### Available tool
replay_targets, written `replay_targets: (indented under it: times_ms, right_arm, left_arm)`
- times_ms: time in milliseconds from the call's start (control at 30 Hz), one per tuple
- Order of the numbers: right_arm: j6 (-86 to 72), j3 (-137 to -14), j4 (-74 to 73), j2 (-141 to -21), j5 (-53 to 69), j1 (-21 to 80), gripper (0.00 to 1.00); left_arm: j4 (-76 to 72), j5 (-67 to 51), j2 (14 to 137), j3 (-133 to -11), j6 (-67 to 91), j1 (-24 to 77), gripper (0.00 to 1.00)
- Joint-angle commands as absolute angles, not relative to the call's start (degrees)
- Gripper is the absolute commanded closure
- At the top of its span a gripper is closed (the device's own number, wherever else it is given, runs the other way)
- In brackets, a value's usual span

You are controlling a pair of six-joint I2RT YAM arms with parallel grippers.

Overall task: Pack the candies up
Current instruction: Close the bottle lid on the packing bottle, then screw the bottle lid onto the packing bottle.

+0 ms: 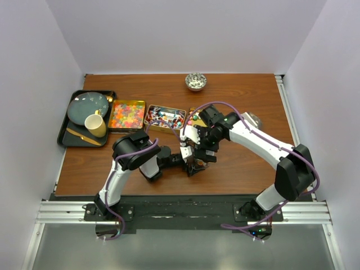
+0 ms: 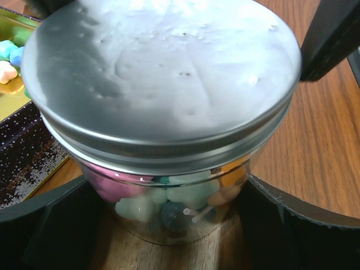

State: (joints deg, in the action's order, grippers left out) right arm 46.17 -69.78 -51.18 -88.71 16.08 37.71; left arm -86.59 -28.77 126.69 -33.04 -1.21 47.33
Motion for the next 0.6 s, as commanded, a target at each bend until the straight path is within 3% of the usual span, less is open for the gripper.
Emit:
replay_targets:
  times_ms: [0,167,267,400,433,500,533,567]
  right_arm:
    - [43.33,-70.31,-55.18,-84.82,16.0,35.25,0.01]
    - [47.1,-68.12,-58.71,-82.88,18.1,28.93,0.01]
    - [50.01,-68.03,-59.94,-81.57,18.89,26.72,0.01]
    - [46.51,-71.96,-54.95,-81.65,22.83,25.93,0.01]
    - [46.32,-73.37,-54.76,-82.26,24.5,26.01,0.01]
    - [47.2,-76.79,-55.55,-85.24,28.54,27.24,0.01]
    - [47.81,-77.77,-55.98,-86.47,29.0,27.86,0.01]
    - [48.51,-78.31,-55.38,-87.44,29.0,28.56,0.01]
  left_arm:
    - [-102.48,-25.75,130.43,-29.01,-5.45,46.93,0.05]
    - [-100.29,-25.66,129.2,-28.3,-5.54,46.23,0.09]
    - [-97.21,-26.28,128.32,-28.48,-6.15,45.79,0.17]
    - [-95.1,-29.26,127.62,-28.39,-6.94,45.62,0.4]
    - [-95.01,-29.96,127.7,-28.3,-7.12,45.7,0.53]
    - [-93.96,-31.37,127.79,-28.47,-6.86,45.62,0.68]
    - [-93.26,-31.72,127.71,-28.91,-6.77,45.7,0.84]
    - [-91.34,-31.9,127.62,-29.18,-6.77,45.79,0.91]
